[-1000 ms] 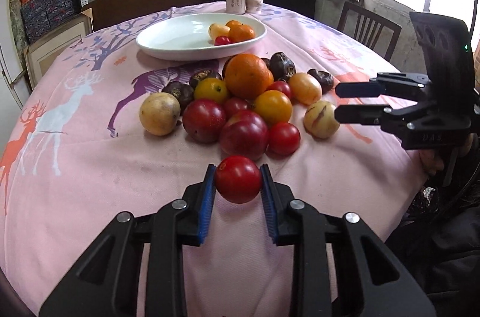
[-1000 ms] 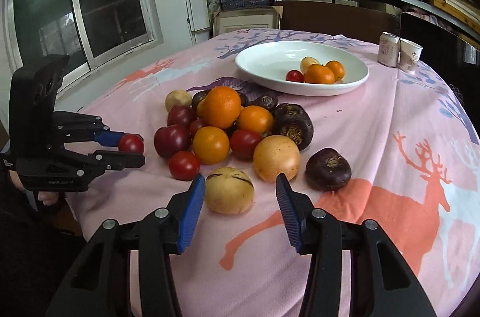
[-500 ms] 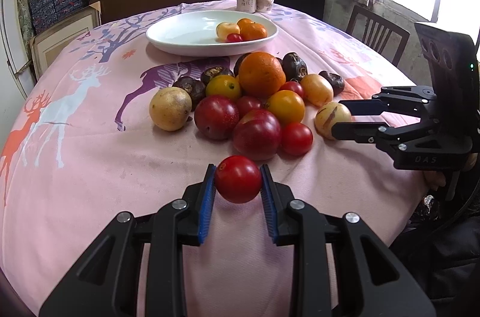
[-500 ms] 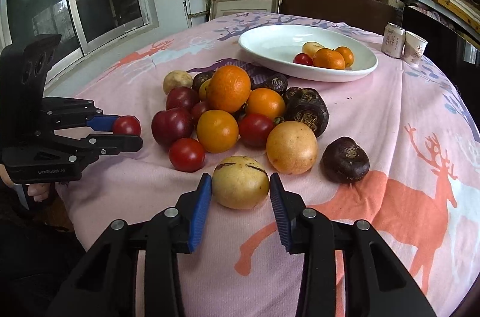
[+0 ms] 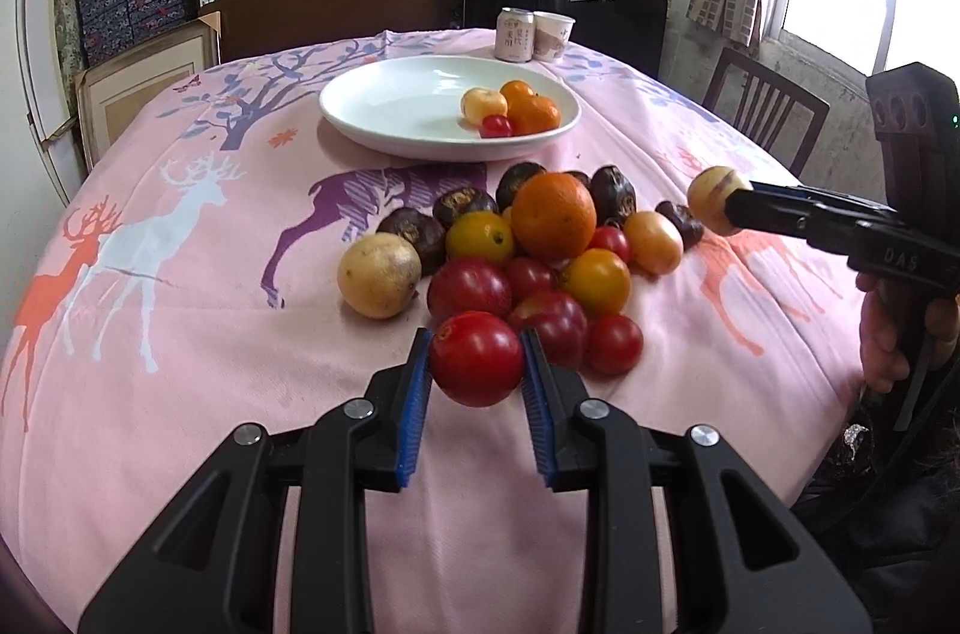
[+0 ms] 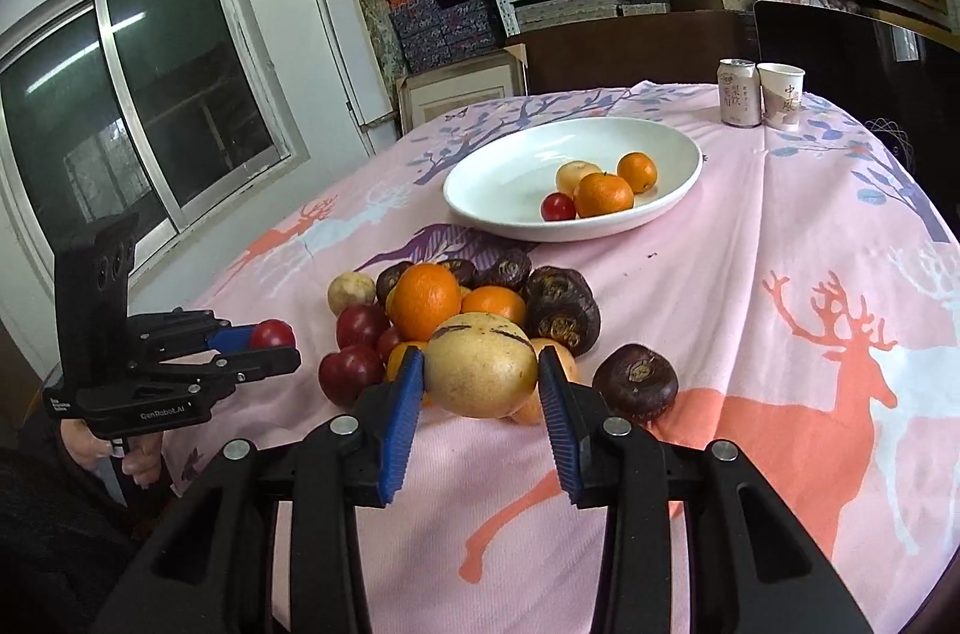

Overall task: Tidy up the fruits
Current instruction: 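Place the tomato and pale fruit on the white plate and open both tools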

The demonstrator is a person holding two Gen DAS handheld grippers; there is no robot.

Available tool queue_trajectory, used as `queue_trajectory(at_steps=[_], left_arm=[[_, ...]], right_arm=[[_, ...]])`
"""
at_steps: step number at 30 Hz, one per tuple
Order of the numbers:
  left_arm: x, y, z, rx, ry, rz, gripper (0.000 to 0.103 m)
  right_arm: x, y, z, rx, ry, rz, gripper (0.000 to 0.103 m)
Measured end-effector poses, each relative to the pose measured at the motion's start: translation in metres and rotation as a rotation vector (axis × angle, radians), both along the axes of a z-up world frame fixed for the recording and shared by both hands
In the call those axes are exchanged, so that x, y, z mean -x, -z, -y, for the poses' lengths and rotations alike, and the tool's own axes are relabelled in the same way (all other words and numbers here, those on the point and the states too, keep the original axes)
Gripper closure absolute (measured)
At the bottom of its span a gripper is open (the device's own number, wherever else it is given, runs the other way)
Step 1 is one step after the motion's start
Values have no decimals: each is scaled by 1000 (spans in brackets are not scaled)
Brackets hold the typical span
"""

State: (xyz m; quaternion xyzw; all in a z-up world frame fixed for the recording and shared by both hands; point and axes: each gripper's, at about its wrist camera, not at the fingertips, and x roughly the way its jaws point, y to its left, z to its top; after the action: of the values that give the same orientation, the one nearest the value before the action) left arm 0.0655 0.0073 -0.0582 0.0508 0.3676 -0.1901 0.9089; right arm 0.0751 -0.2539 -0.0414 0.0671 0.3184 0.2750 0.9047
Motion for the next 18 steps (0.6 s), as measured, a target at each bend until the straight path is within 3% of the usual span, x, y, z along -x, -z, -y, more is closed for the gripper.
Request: queue_trajectory(at_steps=[9,18], left_arm=[[-51,-36,11,1,-1,74,75],[-163,-33,31,7,-32,33,75]], right_arm=[[-39,-50,4,-12,101,28,64],[-146,-54,-16,-15,160,-35,64]])
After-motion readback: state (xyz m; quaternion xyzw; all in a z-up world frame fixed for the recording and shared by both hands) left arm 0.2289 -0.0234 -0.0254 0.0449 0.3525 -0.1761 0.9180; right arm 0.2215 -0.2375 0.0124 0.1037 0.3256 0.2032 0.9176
